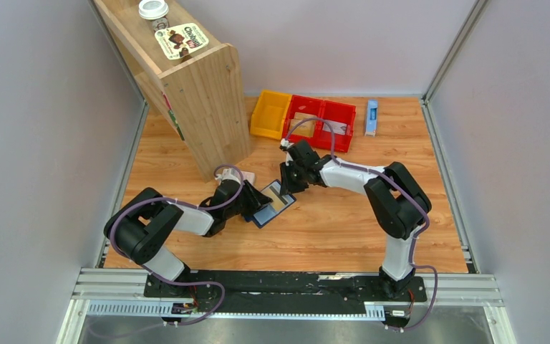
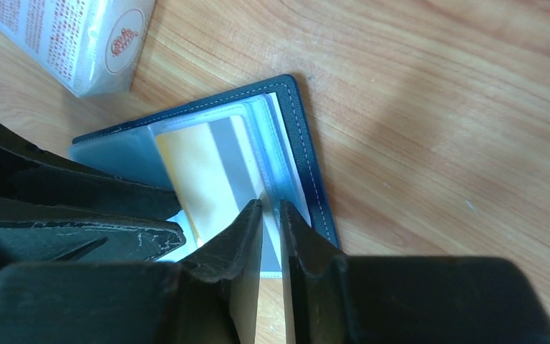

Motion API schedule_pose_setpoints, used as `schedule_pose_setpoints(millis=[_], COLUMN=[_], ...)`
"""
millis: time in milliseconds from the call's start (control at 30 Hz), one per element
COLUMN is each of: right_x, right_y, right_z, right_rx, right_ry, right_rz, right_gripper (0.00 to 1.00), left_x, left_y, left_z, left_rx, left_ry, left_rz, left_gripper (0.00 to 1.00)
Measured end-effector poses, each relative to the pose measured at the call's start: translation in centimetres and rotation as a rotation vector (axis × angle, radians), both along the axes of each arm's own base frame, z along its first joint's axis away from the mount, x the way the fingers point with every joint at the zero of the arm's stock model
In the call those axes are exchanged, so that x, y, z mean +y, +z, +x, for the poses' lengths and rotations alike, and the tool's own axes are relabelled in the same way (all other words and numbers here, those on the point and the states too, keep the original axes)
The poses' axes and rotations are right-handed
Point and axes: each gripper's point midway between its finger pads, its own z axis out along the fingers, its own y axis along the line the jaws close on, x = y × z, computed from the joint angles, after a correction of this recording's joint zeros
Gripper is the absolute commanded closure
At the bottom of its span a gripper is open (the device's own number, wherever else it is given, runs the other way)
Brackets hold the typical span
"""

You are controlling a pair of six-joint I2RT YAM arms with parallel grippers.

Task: Take the credit cards out of the card holder
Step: Remove the credit card from the card holder.

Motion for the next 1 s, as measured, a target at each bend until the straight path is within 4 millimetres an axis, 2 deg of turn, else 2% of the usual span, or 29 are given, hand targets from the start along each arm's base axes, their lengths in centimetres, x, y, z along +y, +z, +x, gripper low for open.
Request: schedule_pose_setpoints(millis=[367, 767, 1000], right_x=[0.9, 1.2, 1.2], right_y=[-0.6, -0.9, -0.9], right_z=[-1.4, -1.8, -1.8], right_rx=[0.030, 0.040, 0.044], right_ry=[0.047, 0.048, 0.039], right_rz=[0.020, 0.028, 0.033], right_gripper=[0.82, 0.83, 0.83], left_x=[0.3, 1.3, 1.6], left_y=[0.0, -0.2, 1.0], left_z=[0.0, -0.9, -0.9], left_rx=[-0.008, -0.037, -0.073], left_ry=[0.014, 0.033, 0.040], left_rz=[-0.027, -0.039, -0.057], left_gripper=[0.60, 0.84, 0.85])
